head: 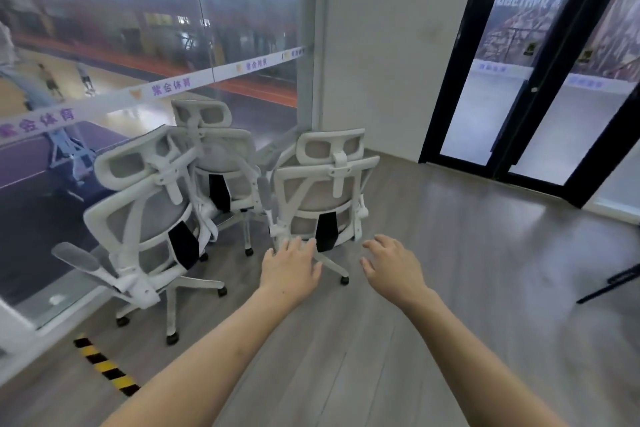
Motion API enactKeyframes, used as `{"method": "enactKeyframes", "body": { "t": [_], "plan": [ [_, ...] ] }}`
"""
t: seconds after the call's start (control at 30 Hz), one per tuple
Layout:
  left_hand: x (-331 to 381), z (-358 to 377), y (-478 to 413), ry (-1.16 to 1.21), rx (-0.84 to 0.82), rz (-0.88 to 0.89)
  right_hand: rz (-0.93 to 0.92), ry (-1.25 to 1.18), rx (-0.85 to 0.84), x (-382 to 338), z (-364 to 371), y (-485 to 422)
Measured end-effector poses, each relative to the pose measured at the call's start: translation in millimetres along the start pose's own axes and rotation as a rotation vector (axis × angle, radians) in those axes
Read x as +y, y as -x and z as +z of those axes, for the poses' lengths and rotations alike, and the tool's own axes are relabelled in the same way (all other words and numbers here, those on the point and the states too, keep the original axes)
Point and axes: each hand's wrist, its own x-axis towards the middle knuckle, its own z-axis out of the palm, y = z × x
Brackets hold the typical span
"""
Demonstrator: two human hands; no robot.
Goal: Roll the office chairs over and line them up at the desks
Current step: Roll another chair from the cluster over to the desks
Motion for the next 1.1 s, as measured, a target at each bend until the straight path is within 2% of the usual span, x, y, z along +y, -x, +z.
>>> {"method": "enactKeyframes", "body": {
  "t": [0.27,0.47,0.63,0.9,1.1],
  "plan": [
    [-11.1,27.3,-204.9,0.032,-0.003,-0.061,-0.051,0.017,-0.054,64.2,41.3,-203.6],
    [-28.9,45.9,-355.9,0.034,-0.083,-0.12,-0.033,0.023,-0.14,102.3,54.2,-351.9],
    [-42.1,58.3,-449.1,0.034,-0.134,-0.181,-0.037,0.023,-0.212,128.1,66.7,-441.6],
    [-64.7,101.9,-538.1,-0.025,-0.363,-0.293,-0.172,0.059,-0.382,169.7,106.7,-557.2],
    [-55.3,130.8,-534.2,0.055,-0.335,-0.423,-0.257,0.079,-0.478,193.8,146.0,-587.9]
  ]
}}
